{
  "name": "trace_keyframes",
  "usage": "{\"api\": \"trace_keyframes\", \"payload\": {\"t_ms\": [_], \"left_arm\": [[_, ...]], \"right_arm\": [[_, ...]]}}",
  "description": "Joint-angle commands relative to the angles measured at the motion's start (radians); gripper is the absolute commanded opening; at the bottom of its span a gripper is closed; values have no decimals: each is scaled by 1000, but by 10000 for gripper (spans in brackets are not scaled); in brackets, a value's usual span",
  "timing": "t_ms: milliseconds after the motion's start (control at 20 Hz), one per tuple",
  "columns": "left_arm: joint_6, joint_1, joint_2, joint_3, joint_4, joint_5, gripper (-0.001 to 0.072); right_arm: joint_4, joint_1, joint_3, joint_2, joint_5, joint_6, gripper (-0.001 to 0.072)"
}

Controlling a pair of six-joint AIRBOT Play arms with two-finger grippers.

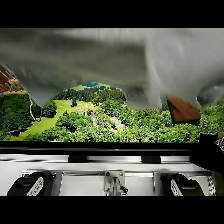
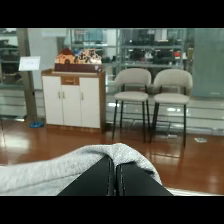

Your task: Fold the shirts.

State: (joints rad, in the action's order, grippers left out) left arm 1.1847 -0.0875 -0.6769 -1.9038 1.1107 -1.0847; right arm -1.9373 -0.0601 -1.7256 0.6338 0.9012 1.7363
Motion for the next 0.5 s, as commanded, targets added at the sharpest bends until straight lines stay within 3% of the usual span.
{"api": "trace_keyframes", "payload": {"t_ms": [0, 150, 350, 450], "left_arm": [[54, 0, 56, -20, 115, -88, 31], [57, 0, 35, 0, 181, -102, 31], [28, 0, -42, 119, 200, -125, 31], [28, 0, -114, 218, 200, -180, 32]], "right_arm": [[78, 1, -30, -38, 103, -75, 61], [196, 1, -30, -14, 188, -182, 61], [245, 1, -30, 119, 278, -183, 62], [233, 1, -29, 240, 422, -210, 62]]}}
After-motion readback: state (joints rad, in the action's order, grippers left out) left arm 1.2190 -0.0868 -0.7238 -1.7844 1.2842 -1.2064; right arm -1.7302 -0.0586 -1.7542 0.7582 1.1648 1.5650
